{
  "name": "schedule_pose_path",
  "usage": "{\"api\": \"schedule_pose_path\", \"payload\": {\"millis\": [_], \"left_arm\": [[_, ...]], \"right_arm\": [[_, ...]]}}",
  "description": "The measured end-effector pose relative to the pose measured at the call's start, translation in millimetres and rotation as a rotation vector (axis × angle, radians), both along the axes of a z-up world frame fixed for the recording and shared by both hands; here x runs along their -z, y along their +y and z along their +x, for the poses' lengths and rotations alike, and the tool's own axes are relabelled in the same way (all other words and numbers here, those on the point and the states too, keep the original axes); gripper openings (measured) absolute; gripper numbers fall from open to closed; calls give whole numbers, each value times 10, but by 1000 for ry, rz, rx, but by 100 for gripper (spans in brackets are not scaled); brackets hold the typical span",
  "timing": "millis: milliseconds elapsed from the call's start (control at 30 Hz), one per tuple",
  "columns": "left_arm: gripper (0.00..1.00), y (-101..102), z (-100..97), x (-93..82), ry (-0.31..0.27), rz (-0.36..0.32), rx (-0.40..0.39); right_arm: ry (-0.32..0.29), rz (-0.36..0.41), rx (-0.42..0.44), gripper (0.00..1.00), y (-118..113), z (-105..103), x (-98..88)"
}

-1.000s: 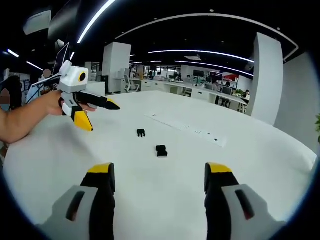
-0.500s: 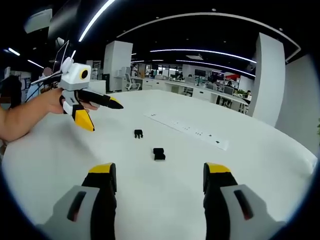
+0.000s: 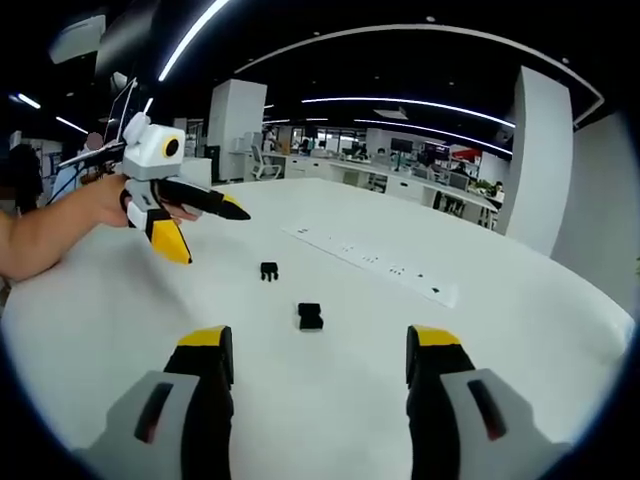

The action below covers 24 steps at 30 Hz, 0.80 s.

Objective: Snap the two parts of the plastic buckle together until the buckle closes and remains connected.

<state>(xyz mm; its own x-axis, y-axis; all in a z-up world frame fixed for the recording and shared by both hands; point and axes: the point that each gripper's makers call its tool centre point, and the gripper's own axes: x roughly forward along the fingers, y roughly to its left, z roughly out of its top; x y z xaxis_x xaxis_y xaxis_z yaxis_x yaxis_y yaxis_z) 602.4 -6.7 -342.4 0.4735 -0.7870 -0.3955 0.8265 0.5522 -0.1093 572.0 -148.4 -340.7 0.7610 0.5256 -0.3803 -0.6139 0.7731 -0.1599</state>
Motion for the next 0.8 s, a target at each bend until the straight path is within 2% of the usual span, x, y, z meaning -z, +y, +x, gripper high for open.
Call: {"api": "schedule_pose_path", "payload": {"millis": [333, 533, 800], "left_arm": [[90, -117, 70, 60, 0, 25, 32], [89, -148, 123, 60, 2, 27, 40], [87, -199, 160, 16, -7, 21, 58]], "right_arm": [[21, -8, -2, 68, -53, 56, 87], [12, -6, -7, 68, -26, 162, 24], [-1, -2, -18, 67, 5, 177, -51]]}}
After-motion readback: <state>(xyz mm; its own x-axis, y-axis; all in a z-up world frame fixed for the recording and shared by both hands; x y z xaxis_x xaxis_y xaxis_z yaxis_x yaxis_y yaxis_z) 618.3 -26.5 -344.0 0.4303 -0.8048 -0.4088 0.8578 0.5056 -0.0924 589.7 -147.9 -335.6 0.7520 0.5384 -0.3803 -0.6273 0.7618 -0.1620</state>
